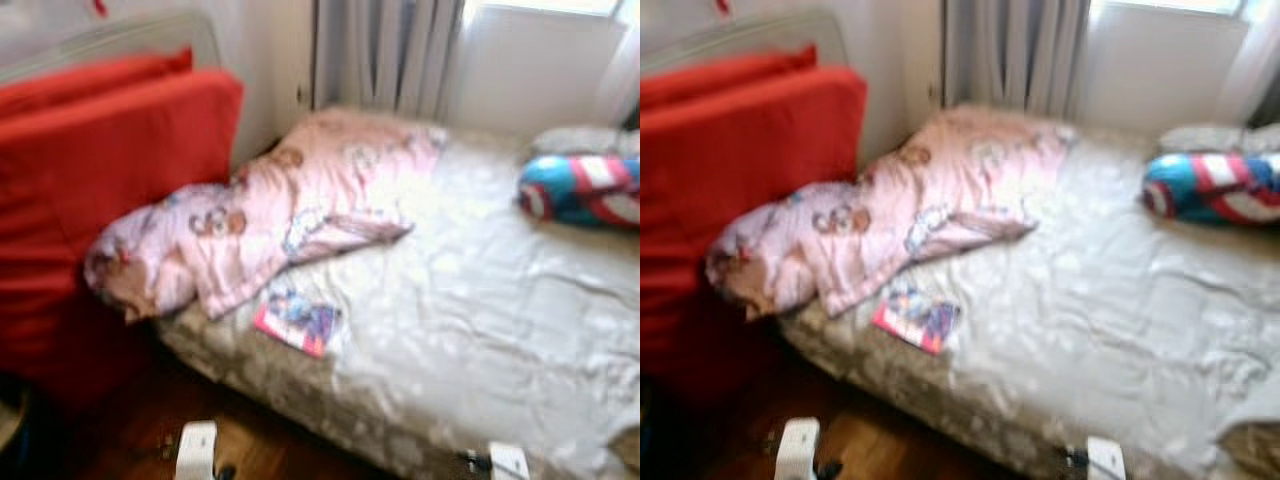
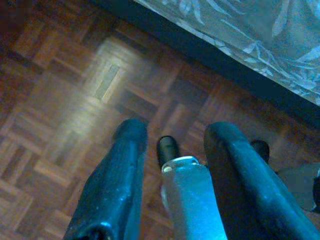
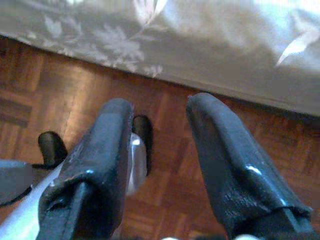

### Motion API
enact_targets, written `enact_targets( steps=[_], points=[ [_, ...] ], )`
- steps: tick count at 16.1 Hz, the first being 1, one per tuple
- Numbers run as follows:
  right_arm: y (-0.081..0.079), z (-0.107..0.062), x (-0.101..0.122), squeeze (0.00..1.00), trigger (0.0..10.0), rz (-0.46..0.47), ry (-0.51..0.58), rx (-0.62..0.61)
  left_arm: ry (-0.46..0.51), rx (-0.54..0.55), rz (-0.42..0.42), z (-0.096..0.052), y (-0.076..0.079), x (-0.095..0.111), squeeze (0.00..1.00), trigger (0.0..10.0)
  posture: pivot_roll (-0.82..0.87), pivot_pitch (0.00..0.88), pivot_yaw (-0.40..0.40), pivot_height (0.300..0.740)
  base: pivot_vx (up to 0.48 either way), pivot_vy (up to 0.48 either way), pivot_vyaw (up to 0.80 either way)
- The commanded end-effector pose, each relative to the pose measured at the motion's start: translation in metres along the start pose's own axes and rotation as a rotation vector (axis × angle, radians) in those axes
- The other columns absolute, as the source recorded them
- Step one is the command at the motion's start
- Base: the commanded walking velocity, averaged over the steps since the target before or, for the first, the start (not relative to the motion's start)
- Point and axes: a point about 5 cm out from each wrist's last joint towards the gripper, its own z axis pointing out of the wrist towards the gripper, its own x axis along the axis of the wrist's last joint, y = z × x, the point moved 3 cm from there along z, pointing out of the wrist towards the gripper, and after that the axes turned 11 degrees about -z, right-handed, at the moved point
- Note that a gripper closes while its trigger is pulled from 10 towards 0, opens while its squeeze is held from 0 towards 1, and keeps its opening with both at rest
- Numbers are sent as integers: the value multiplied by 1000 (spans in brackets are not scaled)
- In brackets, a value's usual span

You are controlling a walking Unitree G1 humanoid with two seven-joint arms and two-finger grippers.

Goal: Clean up the room

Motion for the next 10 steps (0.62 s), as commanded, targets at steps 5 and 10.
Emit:
enact_targets(
  steps=[5, 10],
  points=[
    [-3, 0, -1, 0, 10000, 4, 12, 7, -10, 24, -8, -2, -9, -3, 0, 10000, -59, 0, -15, 740, 0, 0, 0],
    [2, -1, -1, 0, 10000, 4, 13, 0, -11, 22, -5, -2, -8, -2, 0, 10000, -60, 0, -14, 740, 0, 0, 0]
  ],
)
